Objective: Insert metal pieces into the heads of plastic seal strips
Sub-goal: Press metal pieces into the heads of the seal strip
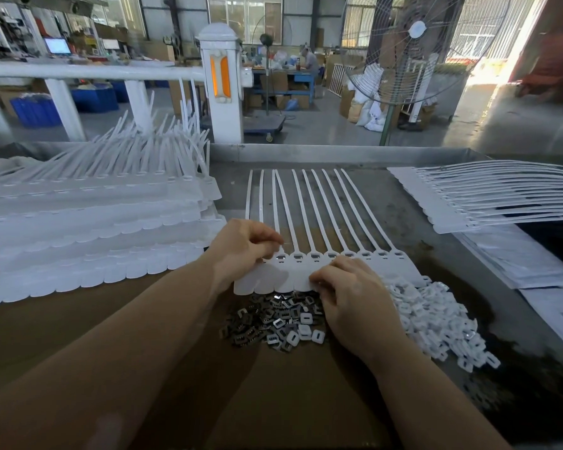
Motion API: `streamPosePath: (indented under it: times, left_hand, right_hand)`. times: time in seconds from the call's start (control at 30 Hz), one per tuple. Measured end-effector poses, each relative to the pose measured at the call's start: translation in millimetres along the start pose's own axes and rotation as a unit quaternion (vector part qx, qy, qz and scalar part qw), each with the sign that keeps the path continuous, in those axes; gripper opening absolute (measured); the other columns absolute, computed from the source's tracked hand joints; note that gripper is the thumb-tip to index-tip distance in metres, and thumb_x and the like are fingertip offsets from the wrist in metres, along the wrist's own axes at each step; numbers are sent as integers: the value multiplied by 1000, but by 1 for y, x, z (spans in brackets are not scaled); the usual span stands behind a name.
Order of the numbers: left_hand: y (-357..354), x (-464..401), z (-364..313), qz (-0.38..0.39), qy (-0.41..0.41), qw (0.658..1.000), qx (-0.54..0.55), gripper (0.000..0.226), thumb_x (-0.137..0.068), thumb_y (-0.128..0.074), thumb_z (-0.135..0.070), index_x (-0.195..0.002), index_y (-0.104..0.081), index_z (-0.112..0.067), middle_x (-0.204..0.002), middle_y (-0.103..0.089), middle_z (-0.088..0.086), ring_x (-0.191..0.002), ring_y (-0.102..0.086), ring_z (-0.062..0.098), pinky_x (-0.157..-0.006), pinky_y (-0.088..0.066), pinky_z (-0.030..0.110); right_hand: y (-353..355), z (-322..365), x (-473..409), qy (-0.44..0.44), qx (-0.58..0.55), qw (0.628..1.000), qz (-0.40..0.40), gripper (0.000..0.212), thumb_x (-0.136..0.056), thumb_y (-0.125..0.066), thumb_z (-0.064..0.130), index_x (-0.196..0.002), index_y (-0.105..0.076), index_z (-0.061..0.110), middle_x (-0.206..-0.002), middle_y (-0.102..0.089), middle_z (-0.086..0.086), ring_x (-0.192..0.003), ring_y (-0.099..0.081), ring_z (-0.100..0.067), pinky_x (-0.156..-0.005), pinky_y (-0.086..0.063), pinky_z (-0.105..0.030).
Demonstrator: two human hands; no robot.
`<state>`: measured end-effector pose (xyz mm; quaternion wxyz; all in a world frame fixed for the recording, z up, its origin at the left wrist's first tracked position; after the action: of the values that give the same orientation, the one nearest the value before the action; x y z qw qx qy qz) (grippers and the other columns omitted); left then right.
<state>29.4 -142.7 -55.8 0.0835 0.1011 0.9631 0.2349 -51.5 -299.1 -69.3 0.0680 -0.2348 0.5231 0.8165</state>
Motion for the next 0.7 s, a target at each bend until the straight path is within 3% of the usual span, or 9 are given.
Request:
streamPosePath:
  times: [0.1,0.23,0.4,0.53,0.7]
  left_hand:
    - [-5,-3,3,14,34,994,100,14,-87,-63,-3,-86,-71,-15,-62,-68,-7,-60,-62,-1,-58,-49,10]
    - [-9,-1,8,29,84,961,260,16,-86,-60,2,-84,-71,-9,-67,-71,1,-67,-68,8,-63,-53,14]
    - [-8,2,12,39,117,930,347,18,-84,-57,8,-84,-70,-4,-69,-71,5,-69,-70,12,-63,-54,16]
    - [-6,1,13,17,119,940,320,22,-84,-59,7,-77,-72,-9,-66,-67,4,-64,-65,9,-57,-52,15]
    - [0,-6,8,-26,59,996,58,19,-89,-61,-8,-78,-67,-23,-64,-62,-9,-50,-54,-7,-48,-41,8]
  right_hand:
    - [1,-1,0,-1,-2,1000,-2,15,-88,-57,12,-95,-69,14,-94,-62,1,-92,-53,-16,-85,-45,-35]
    - [1,-1,0,-1,-4,1000,-4,14,-87,-57,11,-94,-69,13,-93,-62,1,-92,-53,-17,-84,-45,-35]
    - [1,-2,1,-2,-5,1000,-2,16,-88,-55,13,-96,-68,14,-94,-62,2,-93,-52,-16,-85,-44,-34]
    - [1,-1,1,-2,-6,1000,-3,15,-88,-55,12,-95,-68,14,-94,-62,2,-93,-52,-16,-84,-44,-34]
    - [2,0,1,0,-2,1000,-4,15,-87,-56,11,-95,-68,14,-94,-62,2,-93,-53,-16,-85,-44,-34]
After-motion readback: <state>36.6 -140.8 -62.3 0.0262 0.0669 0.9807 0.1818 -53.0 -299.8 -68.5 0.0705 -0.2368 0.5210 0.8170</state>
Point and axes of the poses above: each hand's wrist, its own x-axis away from the middle knuckle, its own y-axis out of the back of the hand, z = x × y, the point moved 5 cm from there along -x, towards the middle knuckle
